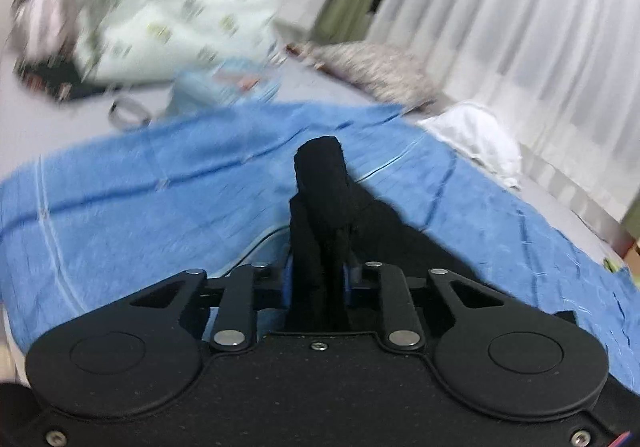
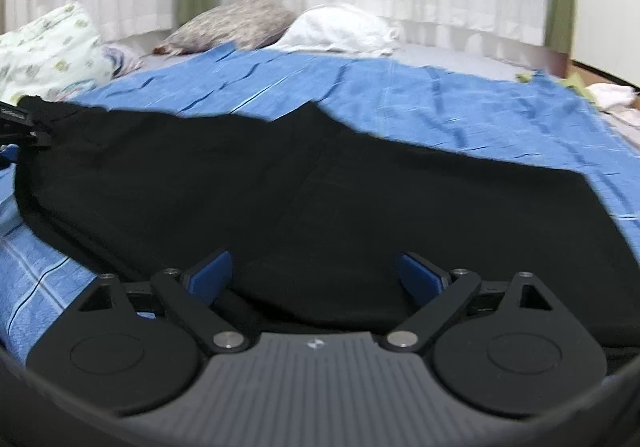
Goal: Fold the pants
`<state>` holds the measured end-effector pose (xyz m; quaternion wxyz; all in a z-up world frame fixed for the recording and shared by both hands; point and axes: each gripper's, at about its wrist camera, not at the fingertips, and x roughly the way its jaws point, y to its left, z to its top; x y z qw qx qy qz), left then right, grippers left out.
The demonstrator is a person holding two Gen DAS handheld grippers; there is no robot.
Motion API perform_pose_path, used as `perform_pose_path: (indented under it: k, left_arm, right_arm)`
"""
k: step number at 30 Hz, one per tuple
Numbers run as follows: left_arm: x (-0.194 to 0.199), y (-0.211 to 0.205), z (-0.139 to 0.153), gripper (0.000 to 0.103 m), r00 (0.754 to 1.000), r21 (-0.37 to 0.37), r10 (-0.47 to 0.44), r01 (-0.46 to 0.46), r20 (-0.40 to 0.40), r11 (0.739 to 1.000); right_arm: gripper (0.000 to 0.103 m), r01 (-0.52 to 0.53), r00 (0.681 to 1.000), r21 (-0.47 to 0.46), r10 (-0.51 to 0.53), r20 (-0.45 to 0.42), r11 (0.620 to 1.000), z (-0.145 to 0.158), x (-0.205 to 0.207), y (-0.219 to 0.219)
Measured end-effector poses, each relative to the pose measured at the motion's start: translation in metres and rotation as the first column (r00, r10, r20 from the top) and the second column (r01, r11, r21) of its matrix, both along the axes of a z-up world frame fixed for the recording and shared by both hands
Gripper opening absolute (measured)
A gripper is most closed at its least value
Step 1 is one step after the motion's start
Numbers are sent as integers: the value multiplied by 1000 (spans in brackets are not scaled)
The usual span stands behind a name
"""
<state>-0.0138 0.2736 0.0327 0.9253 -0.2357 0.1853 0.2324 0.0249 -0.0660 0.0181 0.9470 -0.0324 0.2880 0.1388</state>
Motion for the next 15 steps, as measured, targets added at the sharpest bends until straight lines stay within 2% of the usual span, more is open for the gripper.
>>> perform_pose_path:
  k: [3,4,6,8,9,12,14,15]
  left_arm:
    - [6,-30,26,18,993,69,-107,104,53,992]
    - [11,-44,36,17,983,84,-169,163,67,983]
    - [20,-74,53,17,958,119,-271,260,92,958]
    - [30,-113,69,16,914,160,-388,369,118,916]
    - [35,-132,75,16,888,164,-442,421,129,892]
    - [50,-201,85,16,788,204,-604,576,122,792]
    - [58,-255,78,17,720,257,-691,657,64,709]
    - [64,-278,70,17,686,255,-727,698,28,669]
  right_arm:
    - [97,54,999,46,-54,-3,997,15,0,-28]
    - [98,78,997,58,-78,-9,995,20,1,-39]
    - [98,144,989,86,-142,-27,986,31,7,-65]
    - [98,191,981,116,-188,-41,975,40,10,-90]
    - [98,211,977,136,-207,-43,968,44,10,-103]
    - [98,297,954,188,-298,-22,936,55,0,-146]
    - [98,366,929,189,-370,-17,911,59,-5,-170]
    - [98,398,915,186,-402,-18,898,59,-6,-184]
